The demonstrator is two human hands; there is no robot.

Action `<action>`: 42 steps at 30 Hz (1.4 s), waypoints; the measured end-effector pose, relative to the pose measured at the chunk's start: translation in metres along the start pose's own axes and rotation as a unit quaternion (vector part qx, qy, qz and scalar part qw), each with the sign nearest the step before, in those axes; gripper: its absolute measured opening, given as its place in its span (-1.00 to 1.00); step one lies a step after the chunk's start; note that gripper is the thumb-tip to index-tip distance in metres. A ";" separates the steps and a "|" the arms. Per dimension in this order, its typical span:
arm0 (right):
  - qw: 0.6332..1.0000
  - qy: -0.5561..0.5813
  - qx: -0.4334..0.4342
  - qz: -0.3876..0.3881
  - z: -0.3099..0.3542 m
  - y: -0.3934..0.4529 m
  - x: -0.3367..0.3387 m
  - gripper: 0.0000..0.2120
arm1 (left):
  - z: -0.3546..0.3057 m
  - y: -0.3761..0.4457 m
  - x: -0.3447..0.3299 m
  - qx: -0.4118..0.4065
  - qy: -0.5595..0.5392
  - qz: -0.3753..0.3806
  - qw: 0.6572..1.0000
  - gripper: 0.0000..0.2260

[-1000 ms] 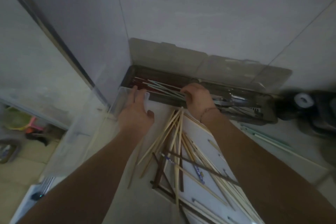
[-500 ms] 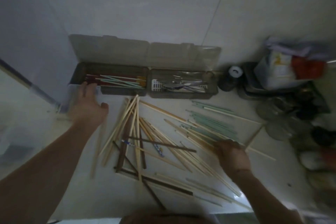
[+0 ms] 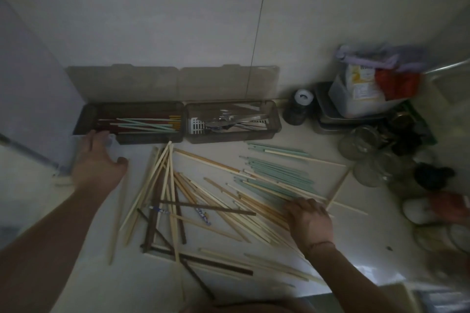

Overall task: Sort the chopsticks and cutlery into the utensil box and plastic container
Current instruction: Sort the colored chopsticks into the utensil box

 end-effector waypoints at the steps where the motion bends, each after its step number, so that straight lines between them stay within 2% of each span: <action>1: 1.000 0.003 -0.009 0.003 0.000 0.000 0.000 -0.91 | 0.001 -0.001 0.000 0.003 -0.002 -0.002 1.000 -0.37; 3: 0.999 0.020 -0.046 0.004 -0.006 0.002 -0.002 -0.90 | 0.000 -0.002 0.001 0.007 0.001 -0.005 1.000 -0.36; 6: 0.994 0.019 -0.094 0.061 -0.010 0.007 -0.012 -0.78 | 0.000 0.000 0.001 0.001 -0.006 -0.005 1.000 -0.36; 9: 0.994 0.004 -0.087 0.073 -0.004 0.010 -0.013 -0.73 | 0.000 -0.001 0.001 -0.003 -0.010 -0.009 1.000 -0.36; 13: 0.998 -0.018 -0.057 0.032 0.009 0.008 -0.005 -0.77 | 0.002 -0.001 0.002 -0.001 -0.013 -0.010 1.000 -0.35; 17: 0.996 -0.003 -0.086 0.022 0.011 0.009 -0.008 -0.70 | 0.003 -0.001 0.003 0.004 -0.011 -0.005 1.000 -0.34; 21: 0.997 0.002 -0.075 -0.011 0.013 0.007 -0.015 -0.76 | 0.002 -0.001 0.005 0.007 -0.018 -0.002 1.000 -0.36; 25: 0.996 0.026 -0.079 -0.036 0.013 0.006 -0.018 -0.62 | 0.002 -0.003 0.008 0.024 -0.038 0.005 0.999 -0.37; 28: 0.993 0.052 -0.102 -0.031 0.008 0.004 -0.028 -0.64 | 0.002 -0.003 0.008 0.022 -0.053 0.006 0.998 -0.36; 32: 0.983 0.095 -0.124 -0.101 0.007 0.000 -0.013 -0.73 | 0.007 -0.002 0.004 0.033 -0.067 0.021 0.997 -0.35; 35: 0.980 0.112 -0.066 -0.153 0.053 0.025 0.028 -0.70 | 0.009 0.000 0.002 0.037 -0.067 0.024 0.997 -0.34; 38: 0.972 0.166 0.021 -0.165 0.125 0.079 0.061 -0.72 | 0.011 0.000 0.001 0.040 -0.075 0.026 0.996 -0.34; 40: 0.971 0.179 0.067 -0.147 0.174 0.118 0.071 -0.78 | 0.012 -0.001 0.002 0.043 -0.075 0.026 0.996 -0.35; 42: 0.976 0.175 0.105 -0.080 0.220 0.156 0.063 -0.80 | 0.012 -0.001 0.002 0.042 -0.077 0.030 0.996 -0.36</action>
Point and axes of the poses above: each hand's wrist, its own y-axis towards the middle knuckle, its own x-axis out of the back of the hand, z = x × y, the point moved 10 cm from there along y, towards the middle knuckle, and after that the axes turned 3 degrees about z, right-handed, at the moved point
